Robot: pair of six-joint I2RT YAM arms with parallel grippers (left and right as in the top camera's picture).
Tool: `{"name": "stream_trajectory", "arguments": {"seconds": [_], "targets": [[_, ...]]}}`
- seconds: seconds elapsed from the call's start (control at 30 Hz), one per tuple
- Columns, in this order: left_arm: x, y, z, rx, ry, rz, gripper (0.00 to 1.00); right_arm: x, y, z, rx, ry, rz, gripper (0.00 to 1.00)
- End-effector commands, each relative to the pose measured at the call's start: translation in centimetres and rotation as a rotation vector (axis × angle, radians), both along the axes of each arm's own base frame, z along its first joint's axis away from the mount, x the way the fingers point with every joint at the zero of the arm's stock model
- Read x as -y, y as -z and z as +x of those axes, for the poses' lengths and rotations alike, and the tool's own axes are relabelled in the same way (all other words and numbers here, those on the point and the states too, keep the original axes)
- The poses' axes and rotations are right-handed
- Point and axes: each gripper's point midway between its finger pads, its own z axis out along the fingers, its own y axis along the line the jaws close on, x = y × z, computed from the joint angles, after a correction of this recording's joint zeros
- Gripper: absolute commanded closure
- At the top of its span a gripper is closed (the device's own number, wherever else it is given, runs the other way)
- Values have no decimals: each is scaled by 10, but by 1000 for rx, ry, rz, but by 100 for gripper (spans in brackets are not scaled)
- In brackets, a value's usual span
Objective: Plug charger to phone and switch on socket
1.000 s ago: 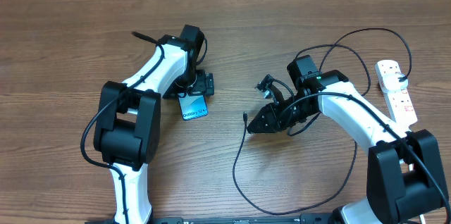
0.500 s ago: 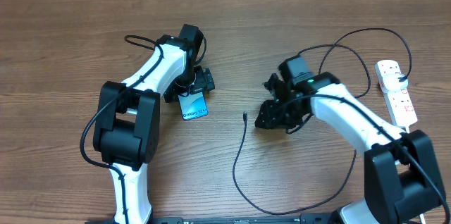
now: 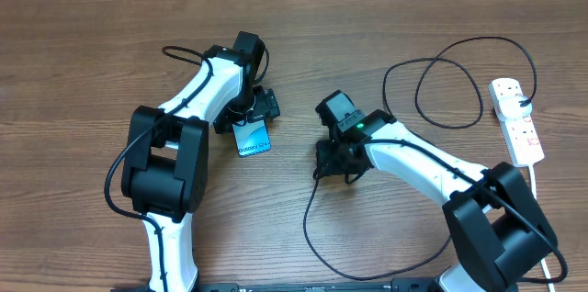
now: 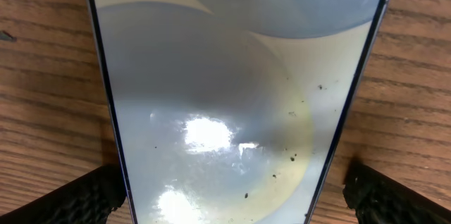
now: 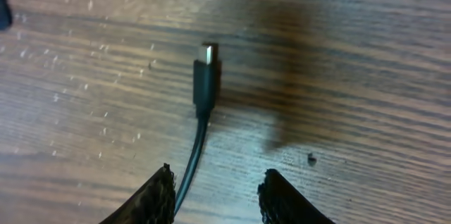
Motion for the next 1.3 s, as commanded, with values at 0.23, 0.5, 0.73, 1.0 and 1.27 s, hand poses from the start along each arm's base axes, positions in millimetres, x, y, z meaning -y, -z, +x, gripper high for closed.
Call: {"name": "stream_trajectory", "arguments": {"seconds": [0.23, 0.5, 0.73, 1.0, 1.27], "targets": [[10, 35, -30, -142, -1, -70, 0, -10, 21, 26, 122, 80, -79, 64], [8, 35, -31, -144, 25, -63, 0, 37, 31, 16, 106, 155, -308, 65], [8, 35, -31, -144, 25, -63, 0, 91, 30, 16, 27, 281, -409, 64], [8, 35, -30, -142, 36, -62, 0, 95, 35, 7, -137, 426, -264, 64], [8, 35, -30, -140, 36, -65, 0, 87, 35, -1, -175, 493, -244, 65]]}}
